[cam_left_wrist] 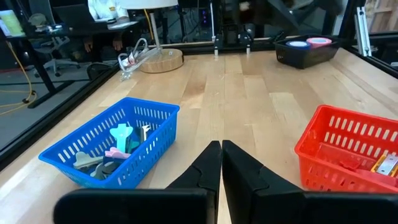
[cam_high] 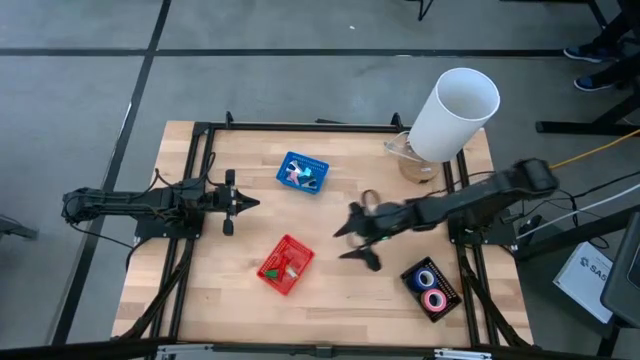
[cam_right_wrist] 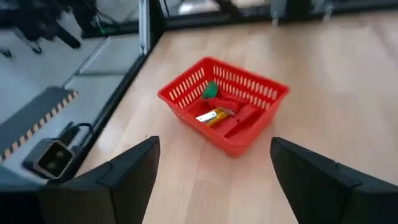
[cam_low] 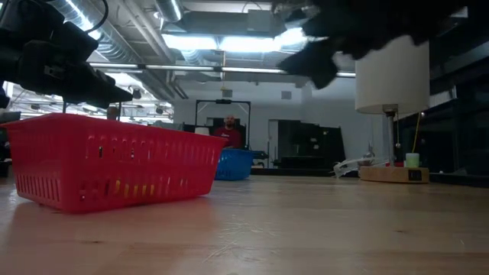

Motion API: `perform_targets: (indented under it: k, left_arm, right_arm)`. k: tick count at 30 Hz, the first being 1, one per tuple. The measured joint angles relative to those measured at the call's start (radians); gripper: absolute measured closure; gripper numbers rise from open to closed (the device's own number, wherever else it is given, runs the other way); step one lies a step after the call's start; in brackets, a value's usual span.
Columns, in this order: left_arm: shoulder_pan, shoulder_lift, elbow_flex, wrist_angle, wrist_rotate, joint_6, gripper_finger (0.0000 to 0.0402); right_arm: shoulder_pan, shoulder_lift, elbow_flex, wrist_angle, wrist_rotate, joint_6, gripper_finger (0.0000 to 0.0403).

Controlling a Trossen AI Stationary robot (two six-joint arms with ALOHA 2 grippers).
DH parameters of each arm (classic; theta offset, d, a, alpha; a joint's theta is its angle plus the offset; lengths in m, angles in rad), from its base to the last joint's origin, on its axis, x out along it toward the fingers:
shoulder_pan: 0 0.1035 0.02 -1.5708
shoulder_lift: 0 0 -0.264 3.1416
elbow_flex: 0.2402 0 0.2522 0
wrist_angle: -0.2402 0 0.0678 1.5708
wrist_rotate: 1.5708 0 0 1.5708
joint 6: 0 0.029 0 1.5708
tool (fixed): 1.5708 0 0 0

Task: Pick and place Stapler, Stapler remover, tape
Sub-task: Return to Home Position

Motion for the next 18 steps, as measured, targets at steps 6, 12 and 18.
perform_targets:
  k: [6, 12, 18]
  left_arm:
    - [0.0, 0.0, 0.0, 0.0, 0.0, 0.0, 0.0389]
    - [0.0, 0.0, 0.0, 0.0, 0.0, 0.0, 0.0392]
    - [0.0, 0.0, 0.0, 0.0, 0.0, 0.0, 0.039]
  right_arm:
    - [-0.029, -0.319, -0.283, 0.112, 0.0, -0.126, 0.0093]
    - [-0.044, -0.584, -0.449, 0.13, 0.0, -0.26, 0.0093]
    - [-0.077, -0.792, -0.592, 0.237, 0.0, -0.285, 0.0093]
